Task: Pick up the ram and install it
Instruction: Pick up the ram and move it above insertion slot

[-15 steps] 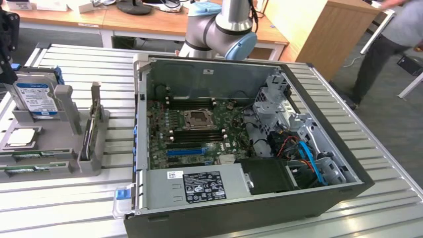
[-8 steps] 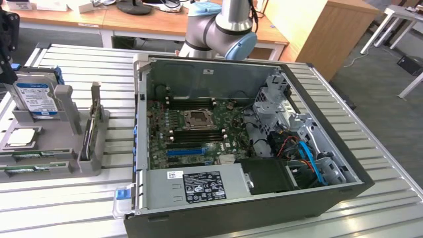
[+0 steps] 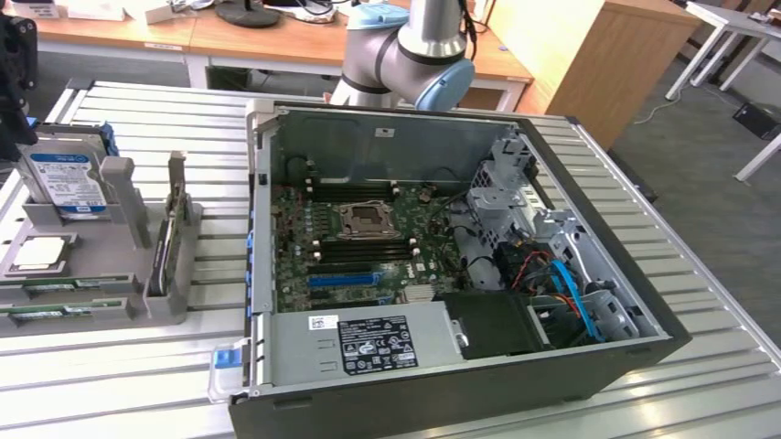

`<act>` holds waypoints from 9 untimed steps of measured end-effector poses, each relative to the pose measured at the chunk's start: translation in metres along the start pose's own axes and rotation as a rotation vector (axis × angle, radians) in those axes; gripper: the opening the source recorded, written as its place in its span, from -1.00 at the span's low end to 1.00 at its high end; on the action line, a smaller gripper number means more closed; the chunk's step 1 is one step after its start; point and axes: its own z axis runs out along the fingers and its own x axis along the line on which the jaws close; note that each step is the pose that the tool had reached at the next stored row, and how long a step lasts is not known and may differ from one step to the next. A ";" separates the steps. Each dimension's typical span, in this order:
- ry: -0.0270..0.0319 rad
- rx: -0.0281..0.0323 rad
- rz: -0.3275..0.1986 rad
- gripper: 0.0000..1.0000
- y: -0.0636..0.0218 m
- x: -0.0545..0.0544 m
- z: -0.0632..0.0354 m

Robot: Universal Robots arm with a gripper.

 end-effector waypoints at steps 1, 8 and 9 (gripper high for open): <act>0.0000 0.0000 0.000 -0.40 0.0000 0.000 0.0000; -0.0002 0.0010 -0.002 -0.40 -0.0002 0.000 0.0052; -0.0001 0.0010 -0.002 -0.40 -0.0003 0.000 0.0062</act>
